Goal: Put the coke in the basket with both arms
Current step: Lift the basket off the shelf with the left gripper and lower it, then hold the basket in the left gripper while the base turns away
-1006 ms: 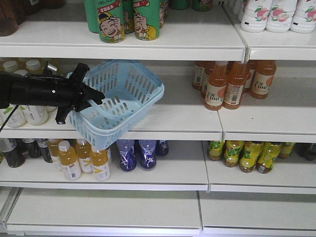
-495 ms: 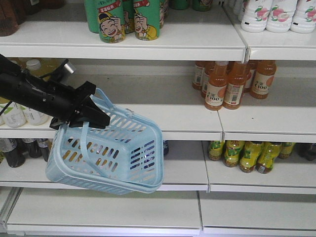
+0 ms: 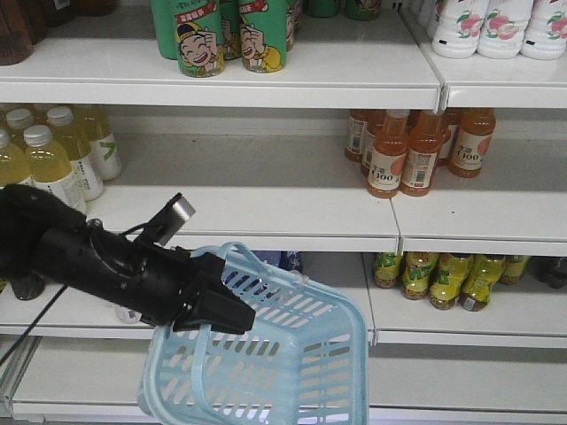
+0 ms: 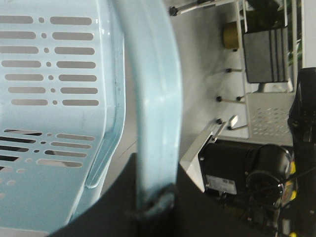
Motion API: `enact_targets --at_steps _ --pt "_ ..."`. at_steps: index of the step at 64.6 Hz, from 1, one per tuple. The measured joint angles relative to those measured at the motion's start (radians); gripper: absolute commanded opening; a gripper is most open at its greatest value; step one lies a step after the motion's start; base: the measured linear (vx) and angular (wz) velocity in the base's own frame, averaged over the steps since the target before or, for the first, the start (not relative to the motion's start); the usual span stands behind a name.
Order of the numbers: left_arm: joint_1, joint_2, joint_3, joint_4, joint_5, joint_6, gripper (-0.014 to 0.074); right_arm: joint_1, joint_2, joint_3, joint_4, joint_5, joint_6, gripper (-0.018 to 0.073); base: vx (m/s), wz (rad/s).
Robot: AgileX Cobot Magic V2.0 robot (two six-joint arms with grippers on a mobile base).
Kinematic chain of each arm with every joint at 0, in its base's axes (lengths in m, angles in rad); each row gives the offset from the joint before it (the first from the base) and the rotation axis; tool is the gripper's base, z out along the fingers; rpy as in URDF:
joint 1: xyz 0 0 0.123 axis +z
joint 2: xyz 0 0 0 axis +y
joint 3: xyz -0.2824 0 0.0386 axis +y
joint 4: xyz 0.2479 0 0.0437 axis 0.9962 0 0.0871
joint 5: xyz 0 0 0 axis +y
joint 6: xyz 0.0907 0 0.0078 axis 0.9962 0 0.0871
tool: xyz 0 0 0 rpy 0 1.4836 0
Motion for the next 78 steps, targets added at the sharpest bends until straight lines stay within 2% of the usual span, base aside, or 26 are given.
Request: enact_targets --at_steps 18,26,40,78 --pt "-0.001 -0.003 0.2 -0.307 -0.037 0.25 -0.0008 0.0 0.0 0.0 0.0 0.0 0.0 -0.001 0.0 0.0" --pt "-0.001 -0.003 0.243 -0.381 -0.018 0.339 -0.0008 0.0 0.0 0.0 0.0 0.0 0.0 -0.001 0.0 0.0" --pt "-0.001 -0.003 0.248 -0.406 0.036 0.375 -0.0007 0.0 0.0 0.0 0.0 0.0 0.0 -0.001 0.0 0.0" --pt "-0.001 -0.003 0.248 -0.4 0.036 0.383 -0.0008 0.0 0.0 0.0 0.0 0.0 0.0 -0.001 0.0 0.0"
